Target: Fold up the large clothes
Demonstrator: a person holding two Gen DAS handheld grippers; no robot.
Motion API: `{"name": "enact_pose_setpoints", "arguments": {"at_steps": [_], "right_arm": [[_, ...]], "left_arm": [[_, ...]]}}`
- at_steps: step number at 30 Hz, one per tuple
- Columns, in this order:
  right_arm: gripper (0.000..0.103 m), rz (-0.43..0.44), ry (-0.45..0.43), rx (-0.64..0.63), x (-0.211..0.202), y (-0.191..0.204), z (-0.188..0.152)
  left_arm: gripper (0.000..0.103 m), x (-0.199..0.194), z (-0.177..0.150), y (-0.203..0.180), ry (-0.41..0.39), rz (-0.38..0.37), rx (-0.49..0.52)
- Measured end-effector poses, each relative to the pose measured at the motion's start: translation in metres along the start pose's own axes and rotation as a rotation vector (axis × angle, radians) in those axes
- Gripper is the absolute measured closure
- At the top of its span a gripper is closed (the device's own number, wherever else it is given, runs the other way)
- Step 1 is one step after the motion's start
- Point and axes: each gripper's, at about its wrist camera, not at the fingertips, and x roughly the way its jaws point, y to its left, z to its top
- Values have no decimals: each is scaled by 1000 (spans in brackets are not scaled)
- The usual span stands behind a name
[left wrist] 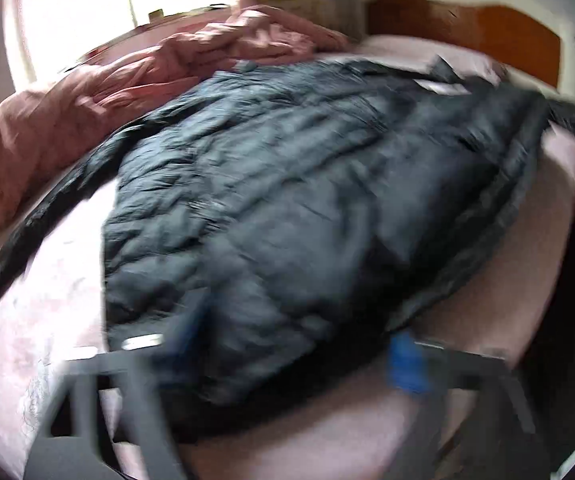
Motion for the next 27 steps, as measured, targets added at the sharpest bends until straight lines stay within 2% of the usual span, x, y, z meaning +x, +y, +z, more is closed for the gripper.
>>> {"name": "enact_pose_setpoints", "arguments": {"at_steps": [1,2,5,6,9,11,14,16,18,20,22,24,26,27], "right_arm": [[85,-8,2,-4,0,-1,-1],[85,-11,4,-9,0,-2,-3],[86,3,-9,-32,-5,-1,-8],[91,12,-22,-44,-8,1,-11],[94,31,-35,-111,-24,11,-16],[94,50,-47,-133,-39,14,-17],[94,42,-83,-163,-63,16,-12],[94,23,-111,-185,-68,17,-4],[94,38,-113,-167,-62,14,6],[94,52,-88,-131,-43,11,22],[94,68,-24,-106,-11,11,38],[94,77,17,-89,19,11,50],[90,79,67,-81,50,13,57],[84,74,90,-72,63,13,60]], "left_arm": [[90,-1,3,7,-13,48,-22],[92,-3,4,13,-22,70,-39],[96,-30,6,40,-89,0,-179],[96,-42,5,44,-115,-11,-192],[97,-73,0,38,-168,69,-131],[97,-91,-2,37,-178,87,-114],[97,-107,-5,37,-139,75,-96],[96,-106,-4,40,-125,97,-98],[95,-96,7,44,-120,115,-97],[92,-79,24,50,-108,146,-80],[90,-60,44,58,-103,158,-63],[88,-37,63,69,-73,145,-43],[84,-19,77,83,-60,144,-66],[72,-12,83,91,-65,132,-98]]}}
